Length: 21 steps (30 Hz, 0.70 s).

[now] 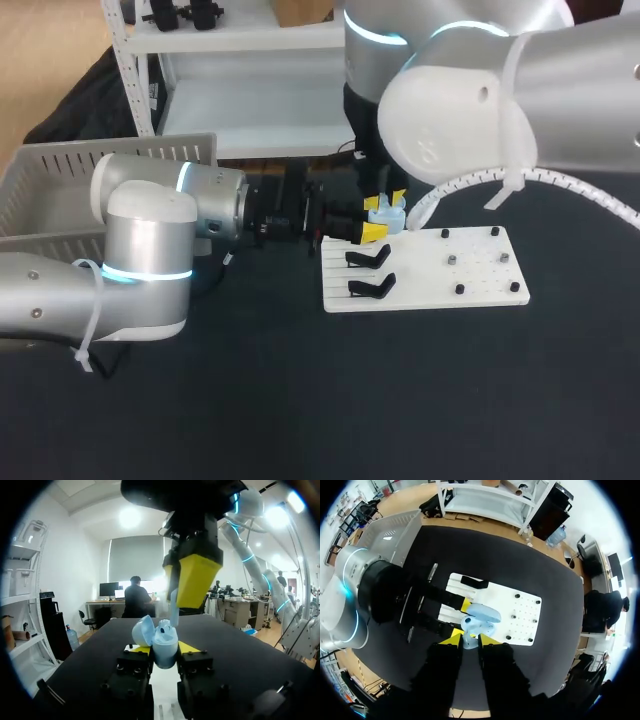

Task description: Pick up each earbud case from the left stands, insert the matching earbuds, close the lid, and place the case in the box.

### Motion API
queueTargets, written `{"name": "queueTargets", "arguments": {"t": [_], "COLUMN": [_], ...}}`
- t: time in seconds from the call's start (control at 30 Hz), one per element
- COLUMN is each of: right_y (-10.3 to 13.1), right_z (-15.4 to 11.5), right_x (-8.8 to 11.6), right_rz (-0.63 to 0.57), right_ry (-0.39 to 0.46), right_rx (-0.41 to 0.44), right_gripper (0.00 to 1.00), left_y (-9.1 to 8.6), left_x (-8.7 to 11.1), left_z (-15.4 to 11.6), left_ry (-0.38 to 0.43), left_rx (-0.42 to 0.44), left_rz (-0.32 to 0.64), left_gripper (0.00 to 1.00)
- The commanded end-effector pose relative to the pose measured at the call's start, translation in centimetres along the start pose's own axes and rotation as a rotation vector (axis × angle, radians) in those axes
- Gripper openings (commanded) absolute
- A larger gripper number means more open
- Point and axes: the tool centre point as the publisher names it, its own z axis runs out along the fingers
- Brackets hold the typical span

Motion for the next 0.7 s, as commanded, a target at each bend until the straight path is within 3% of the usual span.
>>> {"name": "queueTargets", "arguments": {"t": [0.03, 0.7], "right_y": [-0.15, -0.03], "right_z": [0.26, 0.75], "right_x": [-0.41, -1.02], "right_rz": [0.001, -0.013], "right_ry": [0.007, 0.02], "right_rx": [0.001, 0.005], "right_gripper": [0.0, 0.0], "left_y": [0.02, 0.02], "left_x": [0.0, 0.0], "left_z": [0.06, 0.06], "left_ry": [0.002, 0.002], "left_rx": [-0.001, -0.001], "left_rz": [0.0, 0.0], "left_gripper": [0.0, 0.0]}}
